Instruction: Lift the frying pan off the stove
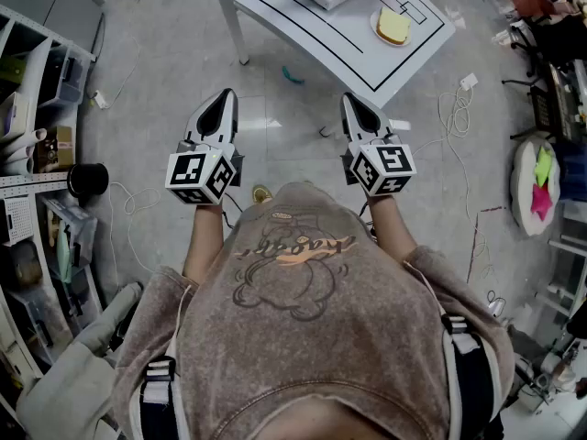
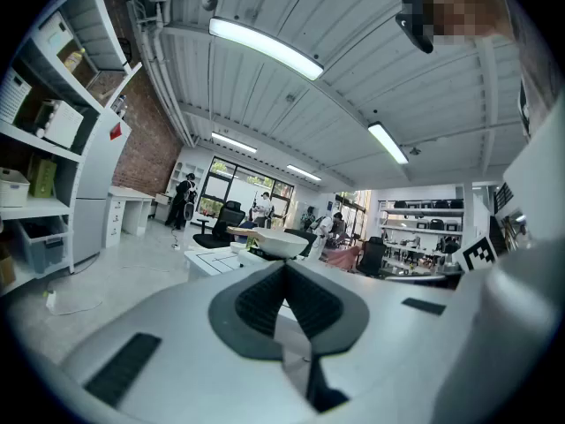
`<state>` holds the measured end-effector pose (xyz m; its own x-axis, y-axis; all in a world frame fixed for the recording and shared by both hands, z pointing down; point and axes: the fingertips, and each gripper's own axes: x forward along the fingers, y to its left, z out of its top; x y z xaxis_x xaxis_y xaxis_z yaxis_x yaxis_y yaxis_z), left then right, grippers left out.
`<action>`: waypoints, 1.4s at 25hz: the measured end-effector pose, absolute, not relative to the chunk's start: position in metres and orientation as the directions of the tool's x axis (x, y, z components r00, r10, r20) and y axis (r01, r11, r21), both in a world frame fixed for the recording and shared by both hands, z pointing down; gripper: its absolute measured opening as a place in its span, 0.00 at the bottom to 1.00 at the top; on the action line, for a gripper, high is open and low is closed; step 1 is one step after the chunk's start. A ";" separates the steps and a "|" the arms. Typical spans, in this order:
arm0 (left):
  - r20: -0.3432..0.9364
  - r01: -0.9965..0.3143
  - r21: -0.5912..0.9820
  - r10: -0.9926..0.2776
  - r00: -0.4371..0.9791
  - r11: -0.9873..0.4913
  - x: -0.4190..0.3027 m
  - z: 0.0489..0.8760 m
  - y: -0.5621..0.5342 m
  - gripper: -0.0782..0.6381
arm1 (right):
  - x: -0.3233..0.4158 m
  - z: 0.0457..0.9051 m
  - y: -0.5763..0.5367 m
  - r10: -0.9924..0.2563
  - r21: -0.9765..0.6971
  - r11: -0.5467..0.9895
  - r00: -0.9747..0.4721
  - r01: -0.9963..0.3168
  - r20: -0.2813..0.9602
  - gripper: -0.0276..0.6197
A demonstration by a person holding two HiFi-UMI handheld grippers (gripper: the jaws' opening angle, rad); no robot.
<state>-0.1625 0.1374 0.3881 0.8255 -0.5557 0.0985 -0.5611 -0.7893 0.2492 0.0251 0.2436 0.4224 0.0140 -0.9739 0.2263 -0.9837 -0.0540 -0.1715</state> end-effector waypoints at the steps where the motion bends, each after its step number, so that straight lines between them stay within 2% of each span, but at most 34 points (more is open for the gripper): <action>1: 0.095 -0.561 0.258 -0.557 0.825 -0.787 -0.164 0.390 0.135 0.11 | 0.025 0.423 0.243 -0.974 -0.172 -0.062 0.021 -0.983 0.227 0.04; 7: 0.098 -0.573 0.265 -0.570 0.816 -0.775 -0.180 0.398 0.124 0.11 | 0.017 0.424 0.230 -0.975 -0.202 -0.067 0.021 -0.977 0.223 0.04; 18: 0.109 -0.511 0.263 -0.501 0.858 -0.818 -0.199 0.412 0.109 0.11 | -0.010 0.429 0.222 -0.970 -0.175 -0.114 0.072 -0.978 0.234 0.04; 25: 0.094 -0.475 0.255 -0.467 0.879 -0.842 -0.192 0.410 0.095 0.11 | -0.011 0.429 0.214 -0.967 -0.175 -0.142 0.099 -0.974 0.234 0.04; 35: 0.076 -0.484 0.258 -0.482 0.873 -0.836 -0.163 0.408 0.052 0.11 | 0.018 0.435 0.169 -0.974 -0.198 -0.136 0.094 -0.971 0.208 0.04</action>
<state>-0.1625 0.0525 0.4085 0.8731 -0.4817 0.0759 -0.4838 -0.8362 0.2583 0.0176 0.1686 0.4348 0.0936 -0.9736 0.2080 -0.9708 -0.1356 -0.1977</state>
